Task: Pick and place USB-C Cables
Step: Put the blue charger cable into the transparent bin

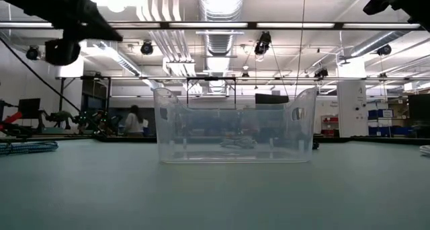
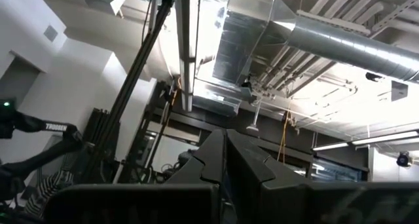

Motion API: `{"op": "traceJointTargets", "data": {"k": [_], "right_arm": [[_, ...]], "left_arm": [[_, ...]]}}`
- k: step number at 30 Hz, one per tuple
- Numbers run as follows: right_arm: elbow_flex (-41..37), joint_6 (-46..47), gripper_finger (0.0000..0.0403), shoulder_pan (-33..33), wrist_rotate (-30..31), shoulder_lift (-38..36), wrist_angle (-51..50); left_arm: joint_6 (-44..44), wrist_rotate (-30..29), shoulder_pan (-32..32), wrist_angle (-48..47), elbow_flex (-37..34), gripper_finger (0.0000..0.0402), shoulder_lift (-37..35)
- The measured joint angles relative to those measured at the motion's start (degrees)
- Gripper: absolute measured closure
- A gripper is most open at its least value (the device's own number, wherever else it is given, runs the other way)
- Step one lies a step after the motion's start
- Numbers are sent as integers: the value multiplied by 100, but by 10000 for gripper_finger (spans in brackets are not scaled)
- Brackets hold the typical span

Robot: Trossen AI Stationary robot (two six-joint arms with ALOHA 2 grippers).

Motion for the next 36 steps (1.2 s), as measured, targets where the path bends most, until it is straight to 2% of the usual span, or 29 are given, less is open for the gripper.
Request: {"op": "traceJointTargets", "data": {"k": [4,11,16,20,25,36], "right_arm": [[2,-2,394,0,2,0,0],[4,-4,394,0,4,0,-1],[4,-9,394,0,4,0,-2],[4,-15,394,-1,4,0,-2],[7,-91,394,-2,7,0,-32],[7,-122,394,-1,9,0,-33]], "left_arm": [[-1033,517,0,-803,190,402,426],[-2338,2221,0,-1475,412,402,1355],[-2944,3487,0,-2040,540,402,1961],[-3145,4148,0,-2698,545,401,2271],[-3134,4274,23,-3144,476,401,2426],[-3058,4152,50,-3181,372,402,2434]]}}
